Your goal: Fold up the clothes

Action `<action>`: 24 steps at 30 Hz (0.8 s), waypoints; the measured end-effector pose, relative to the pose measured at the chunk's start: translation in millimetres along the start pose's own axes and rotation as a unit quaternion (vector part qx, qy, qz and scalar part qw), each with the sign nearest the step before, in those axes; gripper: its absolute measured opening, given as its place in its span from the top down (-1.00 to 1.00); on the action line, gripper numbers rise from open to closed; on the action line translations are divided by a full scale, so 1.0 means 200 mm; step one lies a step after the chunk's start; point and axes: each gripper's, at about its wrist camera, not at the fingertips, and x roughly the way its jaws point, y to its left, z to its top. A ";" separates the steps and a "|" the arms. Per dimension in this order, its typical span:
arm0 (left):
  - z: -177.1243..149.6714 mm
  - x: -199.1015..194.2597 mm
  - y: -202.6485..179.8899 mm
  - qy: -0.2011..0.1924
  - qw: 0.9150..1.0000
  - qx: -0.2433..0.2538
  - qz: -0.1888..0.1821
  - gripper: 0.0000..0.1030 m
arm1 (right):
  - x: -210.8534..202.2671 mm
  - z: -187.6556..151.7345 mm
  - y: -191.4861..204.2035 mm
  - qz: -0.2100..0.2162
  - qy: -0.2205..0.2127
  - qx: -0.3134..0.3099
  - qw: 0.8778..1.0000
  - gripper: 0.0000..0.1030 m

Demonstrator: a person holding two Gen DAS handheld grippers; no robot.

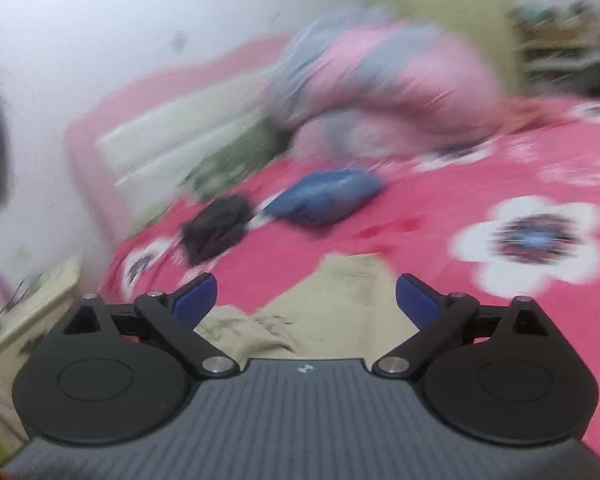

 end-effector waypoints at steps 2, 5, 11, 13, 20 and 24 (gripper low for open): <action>-0.01 0.00 0.01 0.002 1.000 -0.004 -0.004 0.04 | 0.33 0.10 -0.08 -0.003 0.055 -0.018 0.998 -0.90; -0.03 -0.01 0.01 0.003 1.000 -0.010 -0.010 0.00 | 0.79 0.17 -0.26 -0.033 0.139 -0.010 0.990 -0.90; -0.07 0.02 -0.03 -0.010 1.000 0.022 0.009 0.76 | 1.01 0.08 -0.37 -0.053 0.215 0.046 0.974 -0.40; -0.06 0.03 -0.04 -0.012 1.000 0.027 0.010 0.87 | 1.06 0.04 -0.40 -0.058 0.238 0.066 0.967 0.78; 0.14 -0.10 -0.05 -0.085 0.995 0.042 0.011 0.89 | 0.90 0.31 -0.12 -0.118 0.119 -0.085 0.982 0.90; 0.29 -0.17 0.06 -0.122 0.992 0.013 0.029 0.90 | 0.87 0.64 -0.11 -0.132 0.031 -0.108 0.985 0.90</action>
